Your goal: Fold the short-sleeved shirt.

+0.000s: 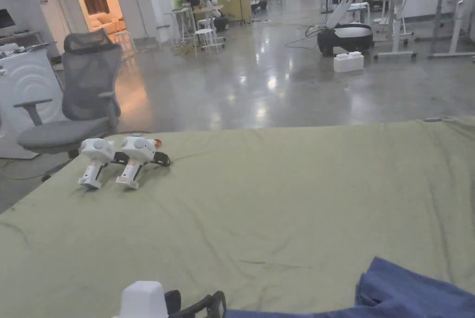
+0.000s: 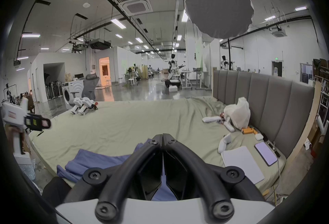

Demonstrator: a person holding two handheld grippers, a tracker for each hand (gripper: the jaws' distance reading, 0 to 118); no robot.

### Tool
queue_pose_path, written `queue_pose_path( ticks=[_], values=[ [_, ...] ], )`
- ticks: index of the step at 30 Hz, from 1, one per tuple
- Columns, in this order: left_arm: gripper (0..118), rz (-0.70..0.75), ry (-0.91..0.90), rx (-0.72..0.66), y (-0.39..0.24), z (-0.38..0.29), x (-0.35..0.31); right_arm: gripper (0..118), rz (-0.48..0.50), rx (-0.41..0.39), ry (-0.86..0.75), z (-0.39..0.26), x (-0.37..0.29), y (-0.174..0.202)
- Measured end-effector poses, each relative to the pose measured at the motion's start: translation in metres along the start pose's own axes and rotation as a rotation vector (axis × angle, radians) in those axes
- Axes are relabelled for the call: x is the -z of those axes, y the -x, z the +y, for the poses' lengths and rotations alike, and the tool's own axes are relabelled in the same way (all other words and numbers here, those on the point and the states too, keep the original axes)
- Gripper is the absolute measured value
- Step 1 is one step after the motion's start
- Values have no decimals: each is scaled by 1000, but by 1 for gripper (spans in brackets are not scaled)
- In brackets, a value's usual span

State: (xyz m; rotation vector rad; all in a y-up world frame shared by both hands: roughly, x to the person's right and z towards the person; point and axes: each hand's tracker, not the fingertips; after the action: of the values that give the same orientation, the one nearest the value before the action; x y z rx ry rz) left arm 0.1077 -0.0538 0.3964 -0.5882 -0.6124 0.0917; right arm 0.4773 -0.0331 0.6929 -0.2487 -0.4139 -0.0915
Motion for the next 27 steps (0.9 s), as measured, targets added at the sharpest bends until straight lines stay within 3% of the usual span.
queue_pose_path(
  ticks=[4, 7, 14, 16, 18, 22, 24, 25, 26, 27],
  values=[
    [74, 34, 180, -193, 40, -25, 105, 0, 0, 30, 82, -14, 9, -10],
    [74, 137, 300, -124, 52, -41, 163, 0, -22, 36, 130, -23, 13, -17],
    [65, 205, 365, -35, 52, -61, 205, 0, -66, 62, 205, -40, 15, -31],
    [44, 216, 356, 16, 44, -60, 202, 0, -69, 65, 215, -43, 16, -32],
    [4, 204, 374, 75, 32, -60, 201, 0, -69, 72, 222, -44, 18, -31],
    [1, 269, 429, 176, 12, -69, 217, 0, -52, 95, 258, -44, 39, -34],
    [1, 259, 442, 179, 14, -70, 220, 0, 22, 128, 317, -39, 67, -43],
    [1, 253, 448, 173, 18, -69, 221, 4, 50, 119, 331, -36, 82, -48],
    [1, 242, 460, 157, 21, -66, 221, 19, 52, 95, 363, -32, 106, -53],
    [1, 228, 474, 141, 24, -62, 221, 57, 51, 71, 397, -28, 131, -60]
  ],
)
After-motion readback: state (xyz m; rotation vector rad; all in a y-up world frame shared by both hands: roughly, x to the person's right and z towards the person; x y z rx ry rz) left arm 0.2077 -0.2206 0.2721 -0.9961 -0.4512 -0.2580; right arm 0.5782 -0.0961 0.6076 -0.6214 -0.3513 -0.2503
